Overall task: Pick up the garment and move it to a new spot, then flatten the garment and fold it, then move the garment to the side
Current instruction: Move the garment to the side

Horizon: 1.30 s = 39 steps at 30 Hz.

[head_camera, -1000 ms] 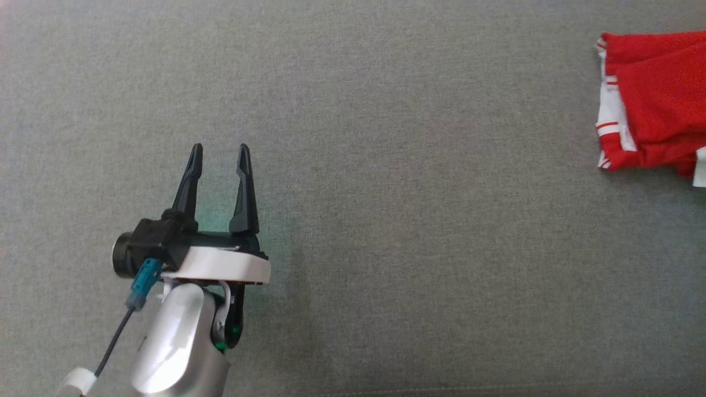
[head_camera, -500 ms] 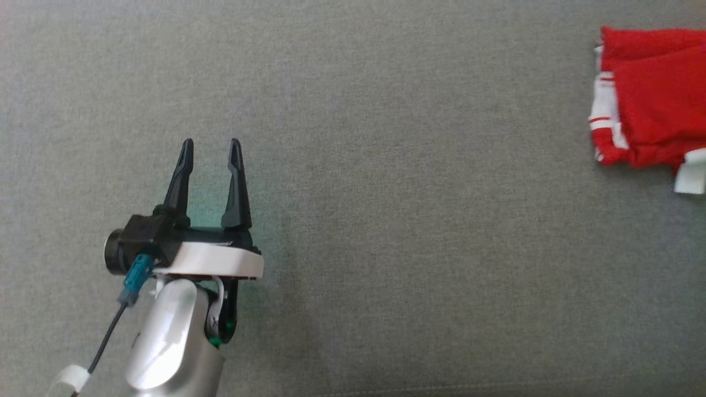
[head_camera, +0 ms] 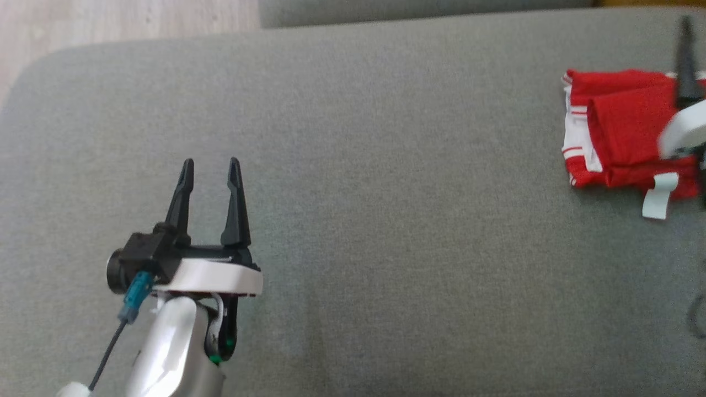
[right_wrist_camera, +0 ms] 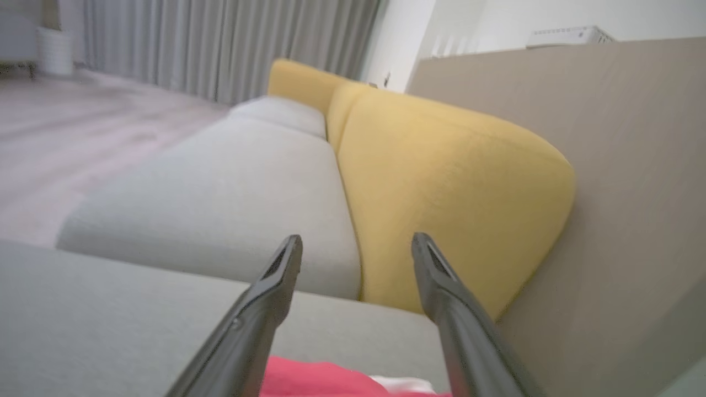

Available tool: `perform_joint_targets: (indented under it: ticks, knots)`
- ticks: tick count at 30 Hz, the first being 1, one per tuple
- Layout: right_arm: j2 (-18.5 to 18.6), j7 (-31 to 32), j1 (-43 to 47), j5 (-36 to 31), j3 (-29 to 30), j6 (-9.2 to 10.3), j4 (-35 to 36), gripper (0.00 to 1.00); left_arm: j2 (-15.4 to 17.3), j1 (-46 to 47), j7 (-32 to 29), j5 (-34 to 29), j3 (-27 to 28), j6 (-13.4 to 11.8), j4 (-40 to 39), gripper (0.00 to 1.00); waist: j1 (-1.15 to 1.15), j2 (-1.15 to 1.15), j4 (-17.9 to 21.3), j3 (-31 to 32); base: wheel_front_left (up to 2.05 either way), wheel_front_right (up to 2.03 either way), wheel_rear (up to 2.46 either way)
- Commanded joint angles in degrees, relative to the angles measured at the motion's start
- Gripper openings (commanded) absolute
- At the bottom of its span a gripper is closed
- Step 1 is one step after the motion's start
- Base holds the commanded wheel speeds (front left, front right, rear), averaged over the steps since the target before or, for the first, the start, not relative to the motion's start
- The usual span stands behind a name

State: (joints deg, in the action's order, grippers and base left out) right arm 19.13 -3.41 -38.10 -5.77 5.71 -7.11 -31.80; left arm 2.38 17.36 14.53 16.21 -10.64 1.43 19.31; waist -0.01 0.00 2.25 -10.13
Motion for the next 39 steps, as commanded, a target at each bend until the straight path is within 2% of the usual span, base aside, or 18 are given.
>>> perform_joint_targets:
  ticks: [1, 5, 6, 10, 19, 24, 39]
  knots:
    - [-1.08, -1.03, 0.77, 1.32, -1.06, -0.37, 3.42, 1.0, 0.5, 0.56, 0.47, 0.09, 2.01, -0.34, -2.15, 1.0, 0.01, 0.0, -0.61, 1.72, 0.0, 0.0, 0.0]
    - [-9.15, -2.9, 5.71, 5.72, -0.79, -0.37, 10.26, 1.0, 0.5, -0.45, 0.47, -0.65, 1.73, -0.34, -2.89, 1.0, 0.01, 0.0, -1.55, 3.72, 0.0, 0.0, 0.0]
    - [-12.2, -4.29, 9.56, 7.4, -1.41, -0.37, 12.8, 1.0, 0.5, -1.04, 0.47, -0.84, 1.56, -0.34, -3.23, 1.0, 0.01, 0.0, -2.11, 4.39, 0.0, 0.0, 0.0]
    - [-15.46, -7.89, 16.93, 11.25, -3.46, -0.37, 15.52, 1.0, 0.5, -2.56, 0.47, -0.96, 0.93, -0.13, -3.16, 1.0, 0.01, 0.0, -2.97, 5.15, 0.0, 0.0, 0.0]
    - [-16.23, -11.38, 27.86, 18.62, -7.64, -0.37, 14.89, 1.0, 0.5, -5.28, 0.47, -1.19, 1.41, 0.01, -3.2, 1.0, 0.01, 0.0, -3.66, 6.0, 0.0, 0.0, 0.0]
    - [-16.24, -11.55, 27.98, 18.26, -9.12, -0.37, 13.33, 1.0, 0.5, -5.82, 0.47, -0.65, 1.86, -0.3, -3.46, 1.0, 0.01, 0.0, -3.49, 6.18, 0.0, 0.0, 0.0]
    - [-16.25, -11.58, 27.9, 18.55, -9.71, -0.37, 14.43, 1.0, 0.5, -5.98, 0.47, 2.46, 2.0, -0.51, -3.13, 1.0, 0.01, 0.0, -2.68, 6.51, 0.0, 0.0, 0.0]
